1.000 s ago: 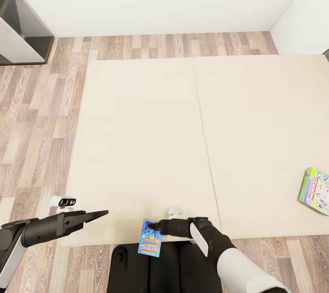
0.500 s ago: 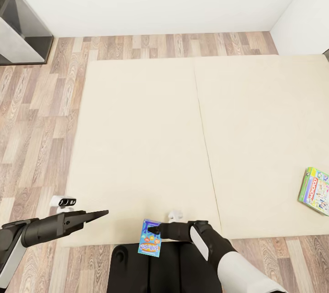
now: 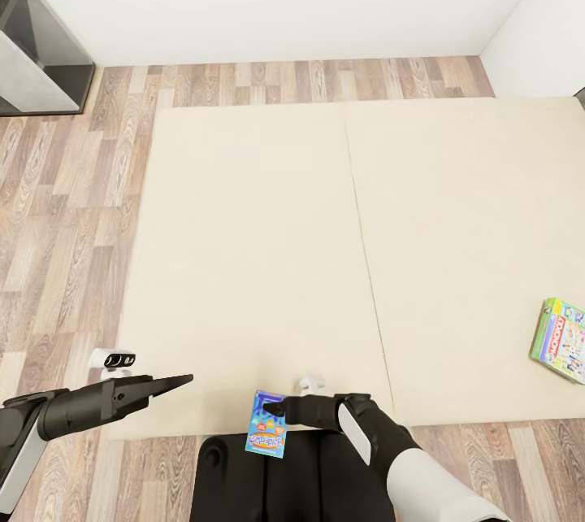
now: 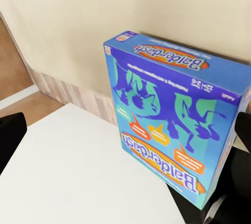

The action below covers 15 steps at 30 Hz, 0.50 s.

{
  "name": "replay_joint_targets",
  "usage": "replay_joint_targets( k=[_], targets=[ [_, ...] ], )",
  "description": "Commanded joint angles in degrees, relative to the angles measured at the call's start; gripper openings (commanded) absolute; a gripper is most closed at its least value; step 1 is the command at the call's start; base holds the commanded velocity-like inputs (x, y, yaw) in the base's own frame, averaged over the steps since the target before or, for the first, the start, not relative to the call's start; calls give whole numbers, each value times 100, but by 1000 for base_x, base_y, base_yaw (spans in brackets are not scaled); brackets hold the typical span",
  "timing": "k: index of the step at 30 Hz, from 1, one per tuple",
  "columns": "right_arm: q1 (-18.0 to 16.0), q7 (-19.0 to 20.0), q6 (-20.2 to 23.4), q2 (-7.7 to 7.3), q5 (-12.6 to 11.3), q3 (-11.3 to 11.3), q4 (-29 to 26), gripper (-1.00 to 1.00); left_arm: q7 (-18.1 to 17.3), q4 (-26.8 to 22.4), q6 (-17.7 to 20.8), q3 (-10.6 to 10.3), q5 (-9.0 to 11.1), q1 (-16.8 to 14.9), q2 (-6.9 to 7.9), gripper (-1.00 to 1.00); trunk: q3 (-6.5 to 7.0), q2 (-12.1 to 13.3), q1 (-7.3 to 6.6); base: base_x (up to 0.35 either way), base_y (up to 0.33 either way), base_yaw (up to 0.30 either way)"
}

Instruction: Put all the toys in the child's room - the three board games (two on the bed and one on the table), the two jigsaw puzzles on the table, and the tennis ball on the table - inside the toy box on the table in the child's room.

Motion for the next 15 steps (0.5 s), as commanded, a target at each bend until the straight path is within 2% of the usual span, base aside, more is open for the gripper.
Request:
replay_joint_targets(
  k=[1,15],
  targets=[
    [-1,-7,41,0,-41,6,1,100,-21,-2,61,0,-2,0,2,100,-6,-9,3,0,0,0],
    [-1,-15,40,0,12,14,132,100,-21,-2,61,0,-2,1,-3,100,-18,-9,3,0,0,0]
  ],
)
